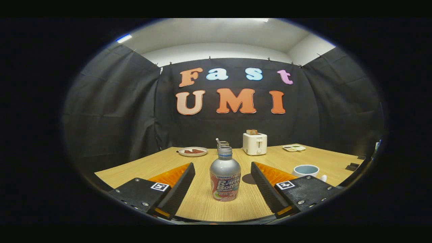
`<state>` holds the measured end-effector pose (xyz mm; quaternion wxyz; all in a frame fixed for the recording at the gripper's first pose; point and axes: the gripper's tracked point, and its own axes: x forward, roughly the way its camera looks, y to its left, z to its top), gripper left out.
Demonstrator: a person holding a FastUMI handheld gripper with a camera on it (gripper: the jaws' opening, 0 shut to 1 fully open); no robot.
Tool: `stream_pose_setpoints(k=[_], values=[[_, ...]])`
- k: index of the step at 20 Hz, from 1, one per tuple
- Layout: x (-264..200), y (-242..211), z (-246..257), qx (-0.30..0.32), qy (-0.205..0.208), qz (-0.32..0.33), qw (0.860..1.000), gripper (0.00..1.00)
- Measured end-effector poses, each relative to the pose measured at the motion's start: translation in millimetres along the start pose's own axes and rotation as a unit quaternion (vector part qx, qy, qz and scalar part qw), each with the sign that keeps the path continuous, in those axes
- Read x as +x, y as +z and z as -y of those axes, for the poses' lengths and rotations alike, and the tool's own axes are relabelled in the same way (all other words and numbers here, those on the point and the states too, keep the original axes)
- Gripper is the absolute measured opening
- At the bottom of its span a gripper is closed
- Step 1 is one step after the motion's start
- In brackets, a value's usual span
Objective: Take the bottle from table, then pour the juice into the cup, finally place the bottle on the coaster
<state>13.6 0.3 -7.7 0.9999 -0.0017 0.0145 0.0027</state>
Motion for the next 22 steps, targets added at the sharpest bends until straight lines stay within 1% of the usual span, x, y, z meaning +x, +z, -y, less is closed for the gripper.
stream_pose_setpoints(k=[5,8,11,16,19,22], values=[[4,-11,6,0.007,-0.011,-0.018,1.000,0.99],[12,-28,8,0.008,-0.017,-0.044,0.999,0.99],[19,-45,5,0.002,-0.011,-0.071,0.997,0.99],[30,-79,-1,0.014,-0.007,-0.122,0.992,0.99],[35,-90,-6,0.010,-0.002,-0.137,0.991,0.99],[42,-104,-6,0.018,-0.006,-0.157,0.987,0.99]])
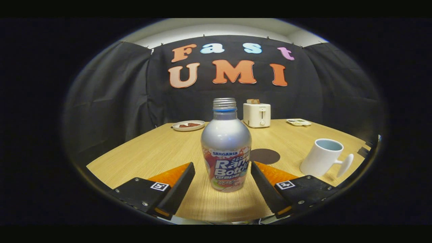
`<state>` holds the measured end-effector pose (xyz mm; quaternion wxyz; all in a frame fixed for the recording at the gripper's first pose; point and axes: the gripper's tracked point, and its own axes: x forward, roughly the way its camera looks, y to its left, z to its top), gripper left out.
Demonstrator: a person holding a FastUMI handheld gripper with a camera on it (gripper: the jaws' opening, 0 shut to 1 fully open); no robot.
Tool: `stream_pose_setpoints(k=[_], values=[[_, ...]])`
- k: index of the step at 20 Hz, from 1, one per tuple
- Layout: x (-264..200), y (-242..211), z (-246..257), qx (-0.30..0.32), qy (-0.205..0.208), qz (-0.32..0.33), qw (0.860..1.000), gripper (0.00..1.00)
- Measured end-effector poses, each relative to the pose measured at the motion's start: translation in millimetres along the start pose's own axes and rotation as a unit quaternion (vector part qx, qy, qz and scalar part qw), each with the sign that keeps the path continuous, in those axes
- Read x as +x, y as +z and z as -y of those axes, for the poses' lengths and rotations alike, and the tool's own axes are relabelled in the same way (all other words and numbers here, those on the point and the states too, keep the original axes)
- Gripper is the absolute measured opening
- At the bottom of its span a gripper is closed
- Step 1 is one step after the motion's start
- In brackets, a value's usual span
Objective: Take the bottle from table, then pour the juice into the cup, finally place the bottle on the coaster
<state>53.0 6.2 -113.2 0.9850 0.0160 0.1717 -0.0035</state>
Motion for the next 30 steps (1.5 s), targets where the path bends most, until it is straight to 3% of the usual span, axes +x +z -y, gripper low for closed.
stream_pose_setpoints(k=[5,6,8,9,17,20,24,30], values=[[7,-11,2,0.006,-0.002,-0.016,1.000,0.98],[7,-9,6,0.011,-0.003,-0.014,1.000,0.95],[8,-8,11,0.023,-0.007,-0.015,1.000,0.78],[9,-6,11,0.027,-0.010,-0.011,1.000,0.77],[4,36,30,0.138,-0.024,0.038,0.989,0.76],[11,52,32,0.205,-0.019,0.050,0.977,0.77],[16,74,21,0.283,0.025,0.066,0.956,0.76],[26,77,22,0.398,0.030,0.063,0.915,0.76]])
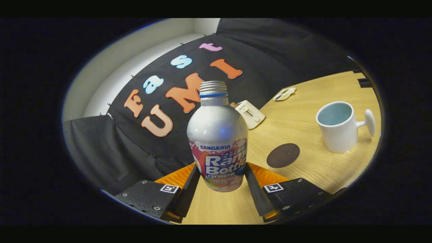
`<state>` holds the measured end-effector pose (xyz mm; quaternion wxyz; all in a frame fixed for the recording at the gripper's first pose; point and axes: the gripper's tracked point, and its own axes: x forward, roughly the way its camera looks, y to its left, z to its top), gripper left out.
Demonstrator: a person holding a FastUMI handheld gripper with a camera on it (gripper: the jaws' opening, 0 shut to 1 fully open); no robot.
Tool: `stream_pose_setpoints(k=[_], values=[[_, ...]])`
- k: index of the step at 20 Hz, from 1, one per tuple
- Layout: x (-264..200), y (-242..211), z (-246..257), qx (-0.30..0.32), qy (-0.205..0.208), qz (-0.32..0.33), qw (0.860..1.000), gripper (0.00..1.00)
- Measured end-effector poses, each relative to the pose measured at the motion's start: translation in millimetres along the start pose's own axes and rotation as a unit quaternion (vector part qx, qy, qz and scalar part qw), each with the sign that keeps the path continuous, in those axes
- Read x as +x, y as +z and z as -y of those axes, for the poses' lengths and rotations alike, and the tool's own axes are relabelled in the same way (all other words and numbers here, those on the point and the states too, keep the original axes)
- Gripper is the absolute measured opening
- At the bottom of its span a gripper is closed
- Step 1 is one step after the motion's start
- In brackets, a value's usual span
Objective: Take the bottle from table, then pour the juice into the cup, finally place the bottle on the coaster
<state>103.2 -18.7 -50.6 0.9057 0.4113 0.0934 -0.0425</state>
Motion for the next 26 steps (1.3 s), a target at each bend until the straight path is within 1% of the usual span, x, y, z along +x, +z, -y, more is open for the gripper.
stream_pose_setpoints(k=[2,5,11,19,21,26], values=[[1,3,0,0.038,0.000,0.003,0.999,0.76],[4,10,10,0.087,-0.013,0.015,0.996,0.76],[4,20,20,0.182,-0.015,0.029,0.983,0.76],[5,36,29,0.300,-0.026,0.050,0.952,0.76],[4,37,31,0.330,-0.028,0.055,0.942,0.75],[6,51,23,0.399,-0.017,0.065,0.914,0.75]])
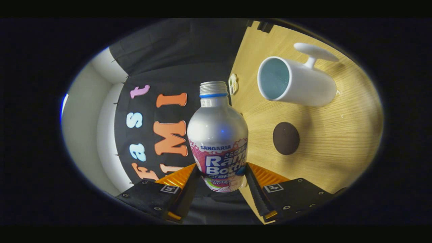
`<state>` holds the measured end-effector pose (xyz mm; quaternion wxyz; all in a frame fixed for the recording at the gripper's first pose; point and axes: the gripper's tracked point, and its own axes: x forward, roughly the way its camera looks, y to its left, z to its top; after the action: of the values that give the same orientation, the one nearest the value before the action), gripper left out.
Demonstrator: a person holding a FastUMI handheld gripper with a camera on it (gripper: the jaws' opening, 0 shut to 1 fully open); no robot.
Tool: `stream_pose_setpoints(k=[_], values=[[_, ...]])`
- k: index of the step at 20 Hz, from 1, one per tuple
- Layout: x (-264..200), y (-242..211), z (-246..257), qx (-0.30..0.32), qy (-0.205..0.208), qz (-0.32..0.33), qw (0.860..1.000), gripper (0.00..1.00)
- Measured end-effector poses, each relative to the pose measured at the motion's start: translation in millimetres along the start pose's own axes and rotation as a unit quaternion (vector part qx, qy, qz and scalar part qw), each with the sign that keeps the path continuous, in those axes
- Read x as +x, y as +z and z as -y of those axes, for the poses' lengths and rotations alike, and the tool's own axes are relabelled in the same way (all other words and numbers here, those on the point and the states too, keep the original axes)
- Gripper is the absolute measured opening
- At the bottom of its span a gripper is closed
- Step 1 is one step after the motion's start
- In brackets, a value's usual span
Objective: Take the bottle from table, then pour the juice into the cup, finally place the bottle on the coaster
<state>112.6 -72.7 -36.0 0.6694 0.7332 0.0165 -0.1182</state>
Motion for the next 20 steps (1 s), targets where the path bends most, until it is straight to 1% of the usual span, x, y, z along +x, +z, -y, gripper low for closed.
stream_pose_setpoints(k=[8,14,20], values=[[3,10,-22,0.080,0.010,0.018,0.997,0.76],[2,16,-25,0.125,0.009,0.024,0.992,0.76],[17,15,-32,0.159,0.011,0.025,0.987,0.76]])
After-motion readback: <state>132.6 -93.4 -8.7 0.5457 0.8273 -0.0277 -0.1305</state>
